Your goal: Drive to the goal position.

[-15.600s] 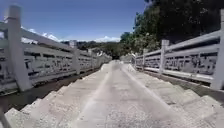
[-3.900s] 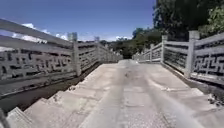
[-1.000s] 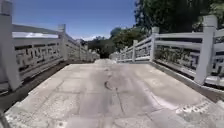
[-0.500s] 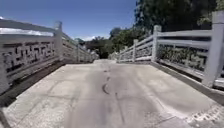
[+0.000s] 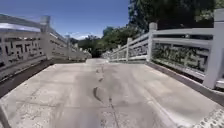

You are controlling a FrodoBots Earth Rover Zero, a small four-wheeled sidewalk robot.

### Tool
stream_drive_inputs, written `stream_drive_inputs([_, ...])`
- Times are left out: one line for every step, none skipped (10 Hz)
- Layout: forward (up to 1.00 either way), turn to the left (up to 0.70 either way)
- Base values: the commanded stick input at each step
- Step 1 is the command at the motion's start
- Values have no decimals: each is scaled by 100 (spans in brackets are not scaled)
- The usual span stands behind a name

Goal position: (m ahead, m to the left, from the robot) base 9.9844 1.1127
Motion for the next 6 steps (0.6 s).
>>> stream_drive_inputs([45, 0])
stream_drive_inputs([45, 0])
stream_drive_inputs([45, 0])
stream_drive_inputs([45, 0])
stream_drive_inputs([45, 0])
stream_drive_inputs([45, 0])
